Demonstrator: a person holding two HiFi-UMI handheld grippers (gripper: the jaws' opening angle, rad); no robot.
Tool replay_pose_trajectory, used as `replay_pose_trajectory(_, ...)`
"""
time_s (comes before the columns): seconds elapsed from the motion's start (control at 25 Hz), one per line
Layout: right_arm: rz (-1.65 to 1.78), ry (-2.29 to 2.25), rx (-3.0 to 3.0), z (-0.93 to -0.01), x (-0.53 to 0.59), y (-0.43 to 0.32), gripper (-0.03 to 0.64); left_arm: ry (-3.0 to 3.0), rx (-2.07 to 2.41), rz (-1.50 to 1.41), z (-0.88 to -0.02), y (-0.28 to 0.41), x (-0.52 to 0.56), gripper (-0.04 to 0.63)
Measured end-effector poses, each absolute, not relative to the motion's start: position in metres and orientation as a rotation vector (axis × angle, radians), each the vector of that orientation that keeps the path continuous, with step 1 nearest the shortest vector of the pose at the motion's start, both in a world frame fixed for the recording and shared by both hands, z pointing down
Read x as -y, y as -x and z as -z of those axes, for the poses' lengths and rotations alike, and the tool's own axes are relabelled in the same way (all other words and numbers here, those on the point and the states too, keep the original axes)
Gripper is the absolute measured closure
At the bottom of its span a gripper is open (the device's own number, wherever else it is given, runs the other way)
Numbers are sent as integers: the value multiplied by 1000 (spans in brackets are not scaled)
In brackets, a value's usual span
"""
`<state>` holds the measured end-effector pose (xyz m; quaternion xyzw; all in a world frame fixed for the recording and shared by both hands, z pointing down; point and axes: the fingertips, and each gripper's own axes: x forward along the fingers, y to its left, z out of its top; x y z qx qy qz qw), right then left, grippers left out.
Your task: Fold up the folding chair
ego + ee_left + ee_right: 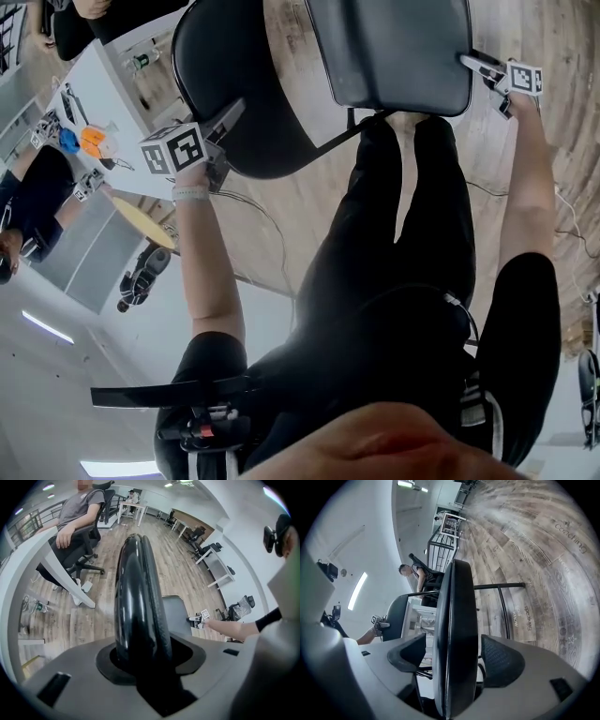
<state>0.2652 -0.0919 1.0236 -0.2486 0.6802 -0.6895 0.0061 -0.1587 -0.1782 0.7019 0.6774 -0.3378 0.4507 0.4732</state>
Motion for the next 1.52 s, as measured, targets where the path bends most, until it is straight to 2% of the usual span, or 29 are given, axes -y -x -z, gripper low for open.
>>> replay_pose_trajectory(0.36,2116,619,-1937,-1010,104,-238,295,-1635,776,-1054,-699,154,176,480)
replay_pose_trajectory(0.48,2147,730,-2053,-1033,98,-248,326,-1640,771,-1044,-699,154,176,488)
replay_pose_trajectory(0.64,2185,871,-2151,-1049,91,-269,335,-1629,758,-1032,-700,152,174,502)
replay_pose_trajectory(0.8,2136,564,-1972,-1010,101,-239,347,-1637,741,-1022,-688,147,174,524)
replay_pose_trajectory(1.04,2077,471,-2069,-962,105,-215,361,-1660,744,-1044,-655,150,173,540)
replay_pose_trajectory(1.4,1996,199,-2098,-844,115,-137,383,-1649,754,-1093,-611,189,176,540)
replay_pose_trajectory(1.52,1975,157,-2187,-816,122,-106,411,-1654,771,-1097,-599,206,182,540)
